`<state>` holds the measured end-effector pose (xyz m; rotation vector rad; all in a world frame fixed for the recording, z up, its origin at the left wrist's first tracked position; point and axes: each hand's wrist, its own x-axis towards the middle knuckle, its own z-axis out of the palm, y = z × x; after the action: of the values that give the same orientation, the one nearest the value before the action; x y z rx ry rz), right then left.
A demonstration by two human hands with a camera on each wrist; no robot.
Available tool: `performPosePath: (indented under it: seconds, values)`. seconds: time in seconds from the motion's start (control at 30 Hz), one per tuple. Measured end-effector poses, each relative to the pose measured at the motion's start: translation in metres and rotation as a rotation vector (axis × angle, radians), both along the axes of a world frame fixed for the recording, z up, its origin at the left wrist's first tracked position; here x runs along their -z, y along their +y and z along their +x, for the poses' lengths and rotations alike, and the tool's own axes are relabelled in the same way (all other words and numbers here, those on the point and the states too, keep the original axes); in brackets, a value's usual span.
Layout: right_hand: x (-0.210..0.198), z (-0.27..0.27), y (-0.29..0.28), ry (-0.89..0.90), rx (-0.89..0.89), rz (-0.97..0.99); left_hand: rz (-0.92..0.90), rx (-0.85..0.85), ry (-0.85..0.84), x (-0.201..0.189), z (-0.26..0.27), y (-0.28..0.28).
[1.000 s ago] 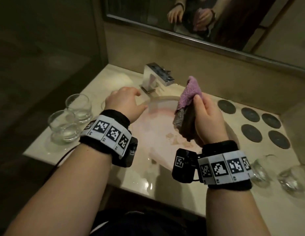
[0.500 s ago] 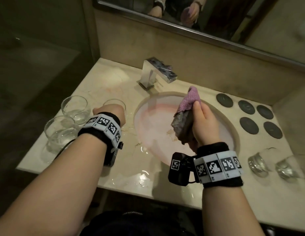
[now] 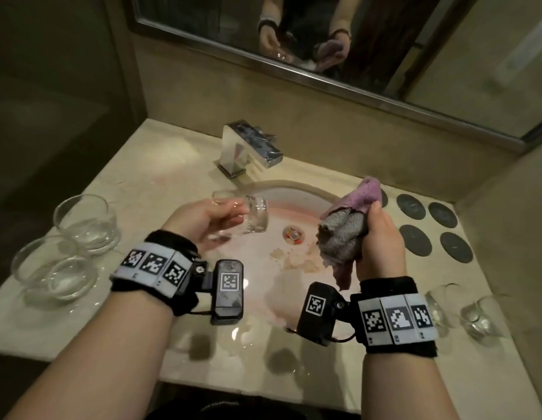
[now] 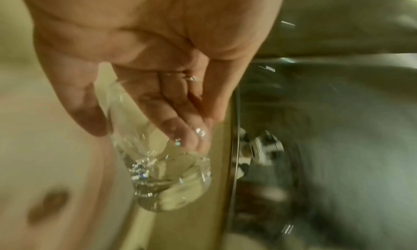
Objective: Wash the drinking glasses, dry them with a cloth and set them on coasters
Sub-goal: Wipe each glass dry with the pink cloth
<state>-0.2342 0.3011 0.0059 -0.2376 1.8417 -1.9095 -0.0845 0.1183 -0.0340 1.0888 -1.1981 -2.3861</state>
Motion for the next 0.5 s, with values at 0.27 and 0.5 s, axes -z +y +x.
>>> performPosePath:
  seconds: [0.27, 0.5]
  values:
    - [0.002, -0.049, 0.038, -0.187, 0.183, -0.14, 0.693, -0.1, 0.402, 0.012, -0.057, 0.055]
    - [-0.014, -0.06, 0.033, -0.094, -0.095, -0.237, 0.609, 0.016, 0.311, 0.01, -0.084, 0.082]
